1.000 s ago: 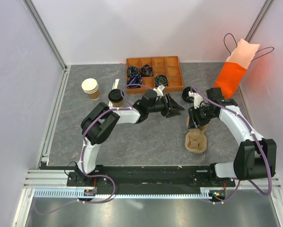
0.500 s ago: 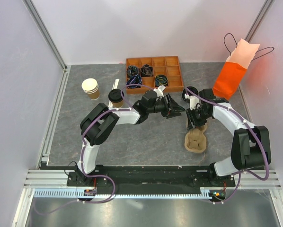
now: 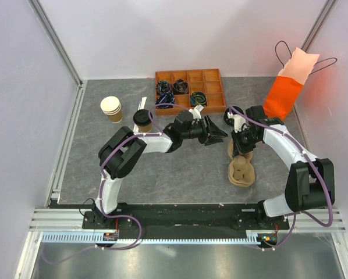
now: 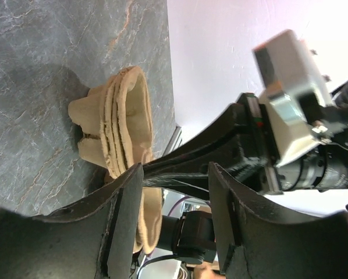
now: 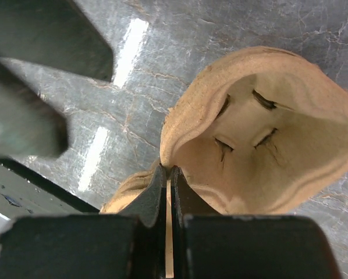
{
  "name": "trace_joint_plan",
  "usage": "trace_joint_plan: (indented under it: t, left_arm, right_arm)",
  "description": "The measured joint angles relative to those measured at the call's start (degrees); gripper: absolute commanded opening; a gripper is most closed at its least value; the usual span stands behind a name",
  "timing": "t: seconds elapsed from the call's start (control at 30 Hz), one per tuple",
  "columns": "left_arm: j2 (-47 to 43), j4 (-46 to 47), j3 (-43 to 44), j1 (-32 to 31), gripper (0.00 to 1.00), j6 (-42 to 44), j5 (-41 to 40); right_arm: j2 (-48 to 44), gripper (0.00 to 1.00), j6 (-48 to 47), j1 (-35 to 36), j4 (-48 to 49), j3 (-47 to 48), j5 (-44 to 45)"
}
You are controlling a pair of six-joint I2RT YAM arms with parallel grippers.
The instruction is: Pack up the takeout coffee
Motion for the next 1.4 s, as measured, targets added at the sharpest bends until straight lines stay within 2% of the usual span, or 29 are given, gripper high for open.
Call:
trace_joint_plan:
  t: [0.7,0.97,1.13,1.4]
  left_arm:
    - [3.69,-0.13,2.21,-3.89,0.56,-1.40,0.31]
    - [3.32,0.02,4.57,-3.21,0.70,-1.53,1.18]
    - [-2.43,0.70,0.79,1.18,0.80,-1.42,3.56]
    - [-19.82,0.39,-11.08,16.13,0.85,2.60,8.66]
  right_arm:
    - [-5.20,0.00,-2.19,0.07,-3.28,1.03,-1.73]
    - [-8.24,0.00,-2.05,0.33,-6.08,6.99,-2.71]
    - [-9.40,0.00,0.55,3.23,-5.64,7.85,-4.44]
    - [-6.84,0.00,7.98,14.47,1.07,7.80,-4.59]
